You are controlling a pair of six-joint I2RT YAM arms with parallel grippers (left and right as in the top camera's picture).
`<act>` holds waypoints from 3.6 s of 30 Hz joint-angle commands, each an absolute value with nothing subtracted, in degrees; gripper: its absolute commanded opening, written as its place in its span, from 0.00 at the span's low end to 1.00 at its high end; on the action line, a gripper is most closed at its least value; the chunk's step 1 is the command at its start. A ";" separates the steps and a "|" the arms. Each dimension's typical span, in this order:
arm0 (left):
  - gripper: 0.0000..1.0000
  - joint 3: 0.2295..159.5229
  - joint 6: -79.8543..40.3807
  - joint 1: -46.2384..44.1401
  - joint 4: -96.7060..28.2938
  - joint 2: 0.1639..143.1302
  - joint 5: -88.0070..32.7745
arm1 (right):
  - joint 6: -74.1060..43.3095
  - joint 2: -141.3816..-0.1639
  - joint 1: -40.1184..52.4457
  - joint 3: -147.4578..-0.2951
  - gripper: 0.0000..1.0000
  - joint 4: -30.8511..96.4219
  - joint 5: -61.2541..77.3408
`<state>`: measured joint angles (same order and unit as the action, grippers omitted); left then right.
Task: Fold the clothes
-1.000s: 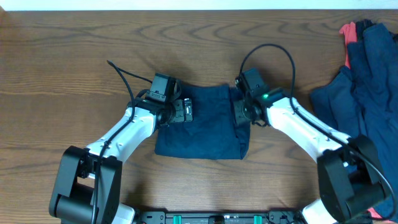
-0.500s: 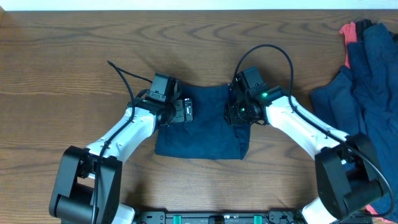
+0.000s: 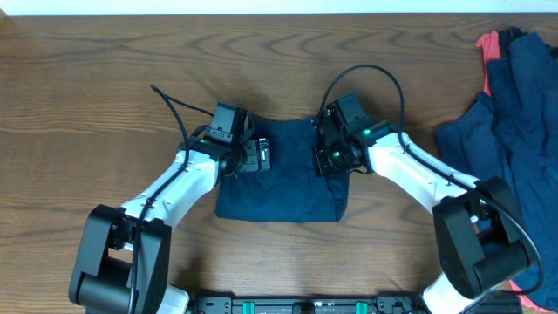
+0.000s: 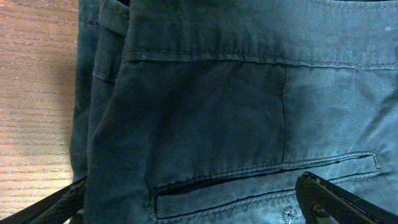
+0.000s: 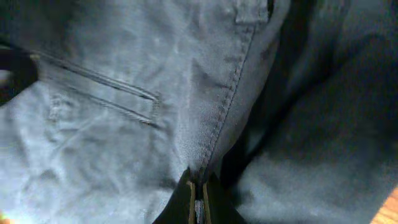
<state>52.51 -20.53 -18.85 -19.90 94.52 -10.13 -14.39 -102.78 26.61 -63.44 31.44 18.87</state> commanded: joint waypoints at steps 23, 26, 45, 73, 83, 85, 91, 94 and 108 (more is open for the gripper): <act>0.99 51.96 -19.55 -18.63 -19.99 95.18 -12.69 | -33.23 -100.53 27.07 -63.72 0.07 44.18 -7.60; 0.98 51.96 -19.14 -18.63 -18.92 95.26 -16.19 | -33.23 -100.53 27.07 -63.72 0.07 44.23 -7.70; 0.98 51.96 -17.61 -19.57 -6.81 104.97 -33.95 | -39.83 -100.53 27.07 -63.72 0.08 49.04 -13.08; 0.06 51.96 -14.59 -14.79 -11.90 105.01 -33.89 | -34.85 -97.32 20.18 -63.75 0.24 47.24 -7.29; 0.06 51.96 -14.59 -14.90 -11.90 105.01 -33.89 | -30.52 -102.10 19.94 -63.61 0.22 45.36 -1.80; 0.06 51.96 -14.59 -14.79 -11.90 105.01 -33.89 | -30.55 -103.44 19.94 -63.61 0.22 45.23 -0.40; 0.15 51.96 -14.61 -14.79 -11.97 105.01 -33.89 | -30.55 -104.20 19.73 -63.61 0.23 43.09 0.34; 0.27 51.96 -14.61 -14.81 -11.94 105.01 -33.91 | -30.55 -104.29 19.92 -63.59 0.23 42.61 0.69; 0.06 51.99 -12.43 -15.44 -11.05 104.99 -35.57 | -30.59 -104.71 21.71 -63.66 0.21 42.02 0.25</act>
<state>52.51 -14.87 -15.20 -10.98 104.38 -35.83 -31.11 -104.49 21.39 -63.88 42.13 0.51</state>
